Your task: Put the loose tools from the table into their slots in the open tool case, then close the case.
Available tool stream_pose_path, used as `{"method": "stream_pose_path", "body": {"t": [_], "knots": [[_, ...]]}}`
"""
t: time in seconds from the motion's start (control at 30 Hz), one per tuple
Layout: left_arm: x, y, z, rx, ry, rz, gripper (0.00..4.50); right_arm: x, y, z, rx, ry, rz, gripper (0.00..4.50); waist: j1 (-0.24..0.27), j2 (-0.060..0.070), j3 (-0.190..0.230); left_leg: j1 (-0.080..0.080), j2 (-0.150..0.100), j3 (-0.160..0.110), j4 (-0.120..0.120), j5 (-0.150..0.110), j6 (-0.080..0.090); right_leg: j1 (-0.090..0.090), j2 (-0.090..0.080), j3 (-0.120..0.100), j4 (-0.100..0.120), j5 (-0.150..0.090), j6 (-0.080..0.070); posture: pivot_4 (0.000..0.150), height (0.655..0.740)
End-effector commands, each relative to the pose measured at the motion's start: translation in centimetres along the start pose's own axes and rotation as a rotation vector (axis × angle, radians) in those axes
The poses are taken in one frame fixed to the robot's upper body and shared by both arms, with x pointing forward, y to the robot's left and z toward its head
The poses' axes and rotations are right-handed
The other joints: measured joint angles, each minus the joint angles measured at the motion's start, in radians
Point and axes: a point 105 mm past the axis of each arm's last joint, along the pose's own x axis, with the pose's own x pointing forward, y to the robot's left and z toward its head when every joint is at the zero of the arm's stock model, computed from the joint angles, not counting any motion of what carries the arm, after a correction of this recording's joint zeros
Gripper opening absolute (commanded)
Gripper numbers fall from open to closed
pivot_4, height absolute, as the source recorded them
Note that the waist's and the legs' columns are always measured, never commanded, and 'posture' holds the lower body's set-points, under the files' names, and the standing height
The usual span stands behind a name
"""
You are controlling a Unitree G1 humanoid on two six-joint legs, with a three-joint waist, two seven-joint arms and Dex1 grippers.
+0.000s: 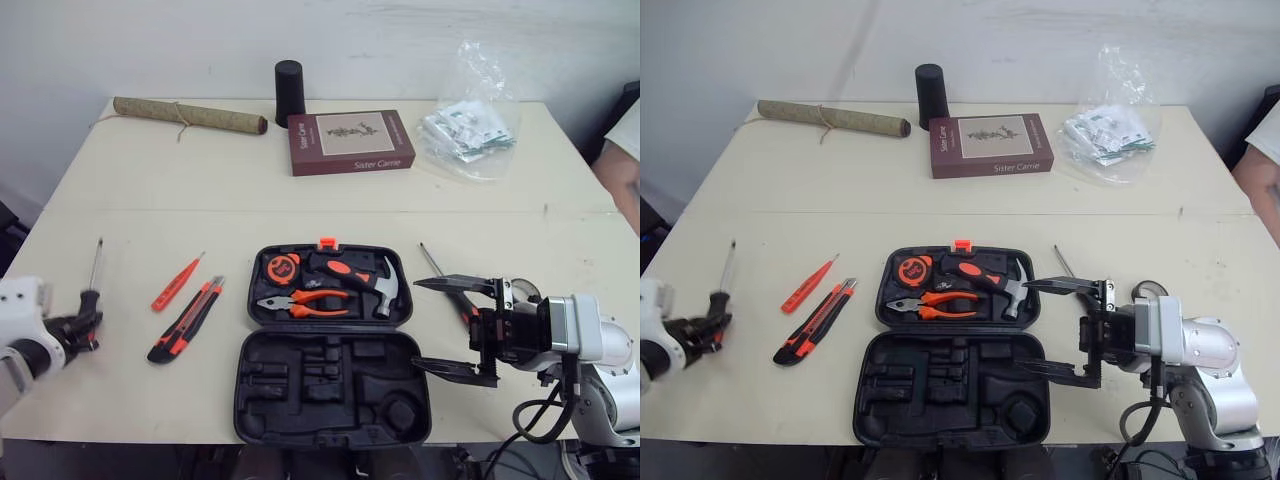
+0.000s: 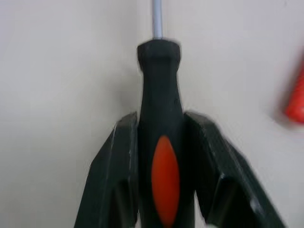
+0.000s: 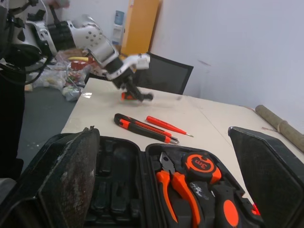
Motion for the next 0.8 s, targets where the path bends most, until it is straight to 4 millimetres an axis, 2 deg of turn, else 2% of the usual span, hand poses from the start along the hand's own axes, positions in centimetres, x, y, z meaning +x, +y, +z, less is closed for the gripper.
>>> {"method": "stream_pose_path", "body": {"t": [0.03,0.1,0.2,0.3,0.37,0.53,0.6,0.7,0.8], "knots": [[-1.9,-5.7,4.4,0.376,-0.197,-0.386,0.79,-1.6,-0.3,0.0,-0.055,0.059,-0.014,4.5,0.005,0.0,0.0,0.0,-0.001,0.0,0.0,0.0,0.0,0.0,-0.001,0.0,-0.001,0.0,0.0,0.15,0.74],[-2.3,-8.2,4.1,0.538,-0.183,-0.566,0.79,-2.3,-0.3,-0.2,-0.063,0.087,-0.024,4.5,0.008,0.003,0.001,0.0,-0.002,0.001,0.0,-0.001,0.001,0.001,-0.002,0.001,-0.003,0.0,0.0,0.15,0.74],[-2.3,-11.1,3.7,0.635,-0.141,-0.757,0.79,-3.1,-0.5,-0.1,-0.071,0.121,-0.054,4.5,0.007,0.006,0.002,0.0,-0.002,0.001,-0.001,-0.001,0.001,0.001,-0.002,0.001,-0.004,0.0,0.0,0.15,0.74],[-2.8,-15.2,1.5,0.755,0.008,-1.038,0.79,-4.5,-0.2,-0.4,-0.065,0.18,-0.07,4.5,0.007,0.006,0.002,0.0,0.0,0.001,-0.001,-0.001,0.001,0.001,0.001,0.0,-0.002,0.0,0.0,0.15,0.74],[-2.9,-16.7,0.4,0.808,0.075,-1.138,0.79,-5.0,0.1,-0.5,-0.06,0.206,-0.076,4.5,0.007,0.006,0.002,0.0,0.0,0.002,-0.001,0.0,0.001,0.001,0.001,0.001,-0.001,0.0,0.0,0.15,0.74],[-2.0,-20.1,-1.5,0.916,0.199,-1.197,0.79,-5.6,0.5,-0.5,-0.065,0.233,-0.106,4.5,0.006,0.007,0.002,0.001,-0.001,0.003,0.0,0.0,0.003,0.001,0.002,0.002,0.0,0.0,0.001,0.15,0.74],[-1.5,-20.7,-2.3,0.934,0.269,-1.178,0.79,-5.6,0.8,-0.4,-0.063,0.237,-0.106,4.5,0.008,0.007,0.002,0.001,-0.001,0.004,0.001,0.001,0.004,0.001,0.003,0.003,0.0,0.001,0.001,0.15,0.74],[-0.1,-21.8,-2.3,0.953,0.274,-1.109,0.79,-5.5,1.2,-0.3,-0.059,0.242,-0.109,4.5,0.011,0.007,0.002,0.0,-0.001,0.003,0.002,0.001,0.005,0.001,0.004,0.003,0.0,0.001,0.001,0.15,0.74],[0.4,-22.5,-2.5,0.961,0.315,-1.09,0.79,-5.5,1.3,0.0,-0.059,0.248,-0.122,4.5,0.012,0.006,0.003,-0.001,-0.001,0.003,0.005,0.001,0.005,0.001,0.005,0.003,0.001,0.001,0.002,0.15,0.74]]}}
